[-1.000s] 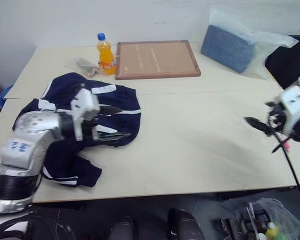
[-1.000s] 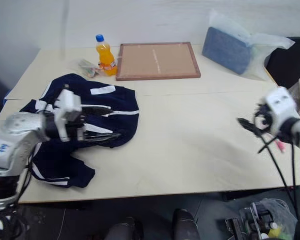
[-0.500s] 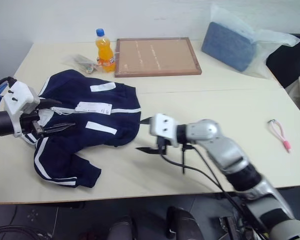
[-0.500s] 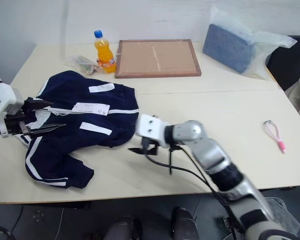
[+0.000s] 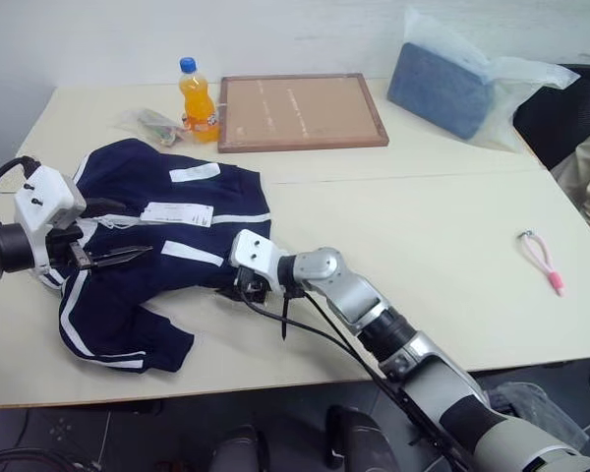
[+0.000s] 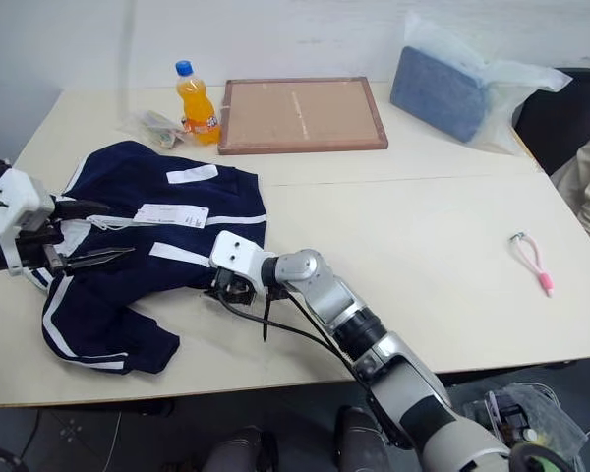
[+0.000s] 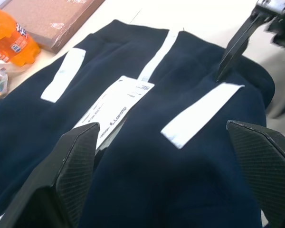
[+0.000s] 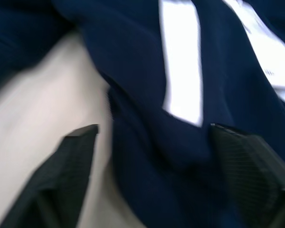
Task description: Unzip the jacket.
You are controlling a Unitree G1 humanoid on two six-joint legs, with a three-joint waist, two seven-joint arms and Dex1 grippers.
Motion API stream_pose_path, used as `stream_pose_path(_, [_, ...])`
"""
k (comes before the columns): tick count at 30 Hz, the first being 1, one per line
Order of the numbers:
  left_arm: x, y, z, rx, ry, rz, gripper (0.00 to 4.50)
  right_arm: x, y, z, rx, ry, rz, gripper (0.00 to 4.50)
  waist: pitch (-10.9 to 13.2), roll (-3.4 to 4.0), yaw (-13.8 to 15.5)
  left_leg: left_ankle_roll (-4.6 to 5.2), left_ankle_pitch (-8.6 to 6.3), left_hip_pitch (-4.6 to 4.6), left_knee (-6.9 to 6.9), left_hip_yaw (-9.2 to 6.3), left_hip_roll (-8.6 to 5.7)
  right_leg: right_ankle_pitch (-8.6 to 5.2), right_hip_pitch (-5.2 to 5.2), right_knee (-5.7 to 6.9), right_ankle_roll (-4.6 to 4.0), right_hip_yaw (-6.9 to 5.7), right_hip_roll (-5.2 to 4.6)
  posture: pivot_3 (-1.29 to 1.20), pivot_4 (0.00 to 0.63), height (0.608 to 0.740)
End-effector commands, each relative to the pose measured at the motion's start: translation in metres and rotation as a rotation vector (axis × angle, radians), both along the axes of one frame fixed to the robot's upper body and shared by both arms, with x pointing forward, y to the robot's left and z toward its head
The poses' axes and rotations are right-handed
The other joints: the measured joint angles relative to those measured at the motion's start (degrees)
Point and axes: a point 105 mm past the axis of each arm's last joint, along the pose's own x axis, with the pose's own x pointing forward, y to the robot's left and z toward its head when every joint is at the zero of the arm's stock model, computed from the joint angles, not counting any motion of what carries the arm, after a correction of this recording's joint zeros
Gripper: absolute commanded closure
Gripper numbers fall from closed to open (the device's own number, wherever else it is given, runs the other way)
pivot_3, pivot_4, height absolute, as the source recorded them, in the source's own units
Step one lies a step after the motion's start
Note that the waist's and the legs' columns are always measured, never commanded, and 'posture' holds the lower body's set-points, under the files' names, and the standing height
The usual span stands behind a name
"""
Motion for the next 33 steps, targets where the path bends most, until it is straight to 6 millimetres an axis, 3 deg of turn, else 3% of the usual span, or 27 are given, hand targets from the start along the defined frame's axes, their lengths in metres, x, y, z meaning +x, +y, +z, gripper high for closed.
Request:
stream_pose_path(1, [-0.001, -0.009, 0.012, 0.006, -0.053, -0.031, 0.00, 0.009, 0.001, 0.012, 0.034, -0.059, -0.024, 1.98, 0.00, 0.00, -0.29, 0.00, 0.00, 0.00, -0.02, 0.01, 0.00, 0.00, -0.03, 0.01, 0.00, 0.01, 0.00, 0.00, 0.150, 0.740])
stream_pose_path(8, [0.003, -0.015, 0.012, 0.000, -0.059, -0.052, 0.00, 0.013, -0.007, 0.006, 0.010, -0.068, -0.026, 4.44, 0.00, 0.00, -0.32, -0.02, 0.01, 0.03, -0.01, 0.00, 0.00, -0.01, -0.06, 0.15, -0.02, 0.04, -0.01, 0.00, 0.150, 0.740])
stream_pose_path(13, [0.004, -0.023, 0.008, 0.013, -0.035, -0.097, 0.00, 0.001, -0.026, 0.007, -0.024, -0.080, 0.058, 4.44, 0.00, -0.01, 0.02, -0.01, 0.01, 0.02, 0.01, -0.01, -0.01, -0.01, -0.06, 0.17, -0.02, 0.05, -0.03, 0.00, 0.150, 0.740])
stream_pose_path(18, [-0.003, -0.023, -0.007, 0.159, 0.031, -0.173, 0.00, -0.010, -0.074, 0.010, -0.113, -0.113, 0.112, 4.44, -0.01, -0.03, 0.36, 0.01, 0.00, -0.02, 0.04, -0.04, -0.05, -0.01, -0.06, 0.15, -0.02, 0.05, -0.07, 0.00, 0.150, 0.740])
stream_pose_path(22, [-0.011, 0.021, -0.025, 0.544, 0.118, -0.203, 0.00, -0.017, -0.125, 0.008, -0.237, -0.154, 0.117, 4.44, -0.01, -0.03, 0.28, -0.01, -0.01, 0.01, -0.02, 0.10, -0.04, -0.04, -0.14, 0.15, -0.06, 0.06, -0.06, 0.00, 0.150, 0.740])
stream_pose_path(25, [-0.009, 0.033, -0.020, 0.581, 0.124, -0.217, 0.00, -0.023, -0.145, 0.006, -0.280, -0.152, 0.108, 4.44, 0.00, -0.04, 0.65, 0.00, -0.01, 0.01, -0.01, 0.20, -0.03, -0.05, -0.17, 0.16, -0.08, 0.09, -0.05, 0.00, 0.150, 0.740])
stream_pose_path(29, [-0.010, 0.027, -0.024, 0.580, 0.144, -0.289, 0.00, -0.025, -0.160, 0.008, -0.287, -0.148, 0.075, 4.44, -0.01, -0.06, 1.40, 0.03, -0.02, 0.00, 0.04, 0.24, -0.03, -0.05, -0.17, 0.19, -0.08, 0.12, -0.06, 0.00, 0.150, 0.740])
stream_pose_path(33, [-0.012, 0.009, -0.048, 0.565, 0.188, -0.378, 0.00, -0.024, -0.162, 0.009, -0.270, -0.142, 0.041, 4.44, -0.01, -0.06, 1.69, 0.04, -0.02, 0.00, 0.07, 0.25, -0.03, -0.05, -0.18, 0.22, -0.08, 0.12, -0.07, 0.00, 0.150, 0.740])
